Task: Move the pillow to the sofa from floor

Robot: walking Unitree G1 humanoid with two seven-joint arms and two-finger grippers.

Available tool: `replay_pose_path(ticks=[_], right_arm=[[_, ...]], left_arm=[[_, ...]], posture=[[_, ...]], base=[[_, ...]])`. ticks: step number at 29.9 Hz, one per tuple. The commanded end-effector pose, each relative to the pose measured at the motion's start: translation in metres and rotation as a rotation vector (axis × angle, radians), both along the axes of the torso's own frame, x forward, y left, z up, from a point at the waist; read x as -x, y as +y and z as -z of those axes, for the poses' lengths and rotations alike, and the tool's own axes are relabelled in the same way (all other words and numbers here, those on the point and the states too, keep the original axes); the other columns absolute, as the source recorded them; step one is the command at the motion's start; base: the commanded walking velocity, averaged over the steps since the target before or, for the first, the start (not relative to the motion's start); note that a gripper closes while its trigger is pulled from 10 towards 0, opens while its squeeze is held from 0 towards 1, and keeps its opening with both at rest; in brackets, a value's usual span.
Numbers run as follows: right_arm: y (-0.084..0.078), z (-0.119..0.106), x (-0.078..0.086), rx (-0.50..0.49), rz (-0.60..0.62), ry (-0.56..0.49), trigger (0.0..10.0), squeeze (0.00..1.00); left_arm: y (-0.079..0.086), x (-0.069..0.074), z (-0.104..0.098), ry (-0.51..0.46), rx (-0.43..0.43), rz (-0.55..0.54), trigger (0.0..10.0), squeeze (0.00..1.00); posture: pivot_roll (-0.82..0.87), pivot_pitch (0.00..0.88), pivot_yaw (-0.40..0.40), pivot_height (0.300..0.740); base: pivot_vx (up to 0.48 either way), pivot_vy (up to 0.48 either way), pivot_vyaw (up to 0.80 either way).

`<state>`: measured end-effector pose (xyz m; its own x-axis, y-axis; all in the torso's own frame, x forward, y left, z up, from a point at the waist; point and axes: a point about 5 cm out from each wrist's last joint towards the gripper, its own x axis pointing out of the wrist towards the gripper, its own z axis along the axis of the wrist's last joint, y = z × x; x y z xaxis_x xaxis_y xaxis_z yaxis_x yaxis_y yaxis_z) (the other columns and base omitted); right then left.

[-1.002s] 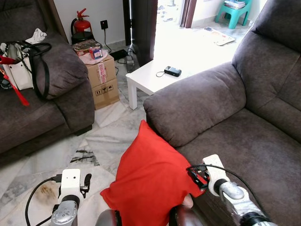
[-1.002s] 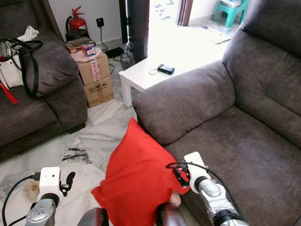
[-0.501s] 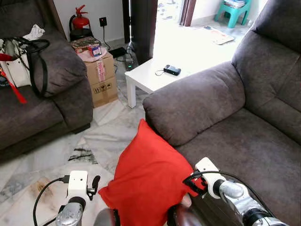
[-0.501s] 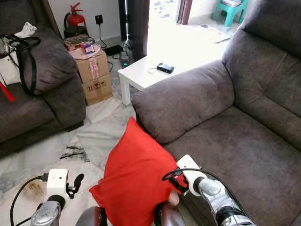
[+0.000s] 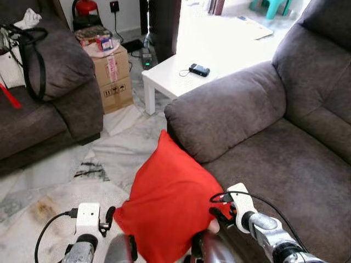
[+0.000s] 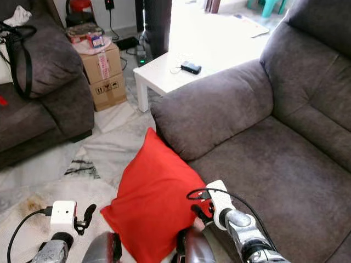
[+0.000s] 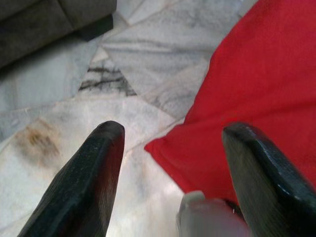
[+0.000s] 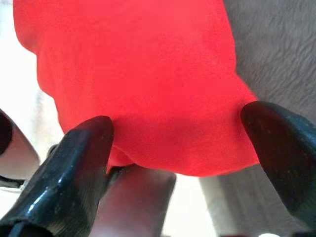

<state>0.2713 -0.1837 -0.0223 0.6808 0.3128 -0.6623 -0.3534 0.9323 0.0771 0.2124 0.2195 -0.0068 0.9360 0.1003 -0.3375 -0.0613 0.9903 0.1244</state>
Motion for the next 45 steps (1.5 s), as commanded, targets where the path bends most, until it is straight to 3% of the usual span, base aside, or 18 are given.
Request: replay_pose_path(ticks=[1,14,17,25,33,36,45], right_arm=[[-0.002,0.005,0.006,-0.032,0.044,0.035,10.0,0.0],[-0.005,0.013,0.016,-0.055,0.094,0.056,10.0,0.0],[-0.008,0.01,0.012,-0.051,0.148,0.024,10.0,0.0],[-0.006,-0.001,-0.001,0.021,0.122,-0.088,10.0,0.0],[0.005,-0.001,-0.001,-0.156,0.159,-0.058,10.0,0.0],[0.02,0.0,0.001,-0.244,0.103,-0.037,10.0,0.0],[0.03,0.0,0.003,-0.373,0.076,-0.027,10.0,0.0]], left_arm=[[-0.004,0.007,0.003,0.016,0.023,0.003,10.0,0.0],[-0.005,0.016,-0.007,-0.001,0.023,-0.009,10.0,0.0],[-0.005,0.016,-0.011,-0.012,0.017,-0.013,10.0,0.0],[-0.005,0.02,-0.022,-0.041,-0.001,-0.02,10.0,0.0],[-0.008,0.025,-0.022,-0.033,0.004,-0.016,10.0,0.0],[-0.009,0.027,-0.024,-0.029,0.011,-0.012,10.0,0.0],[-0.008,0.031,-0.025,-0.026,0.013,-0.016,10.0,0.0]], posture=[[0.08,0.236,-0.107,0.638],[0.11,0.29,-0.133,0.638],[0.12,0.297,-0.137,0.638],[0.13,0.318,-0.145,0.638],[0.13,0.335,-0.155,0.638],[0.13,0.339,-0.16,0.638],[0.14,0.356,-0.167,0.638]], base=[[0.0,0.0,0.0],[0.0,0.0,0.0],[0.0,0.0,0.0],[0.0,0.0,0.0],[0.0,0.0,0.0],[0.0,0.0,0.0],[0.0,0.0,0.0]])
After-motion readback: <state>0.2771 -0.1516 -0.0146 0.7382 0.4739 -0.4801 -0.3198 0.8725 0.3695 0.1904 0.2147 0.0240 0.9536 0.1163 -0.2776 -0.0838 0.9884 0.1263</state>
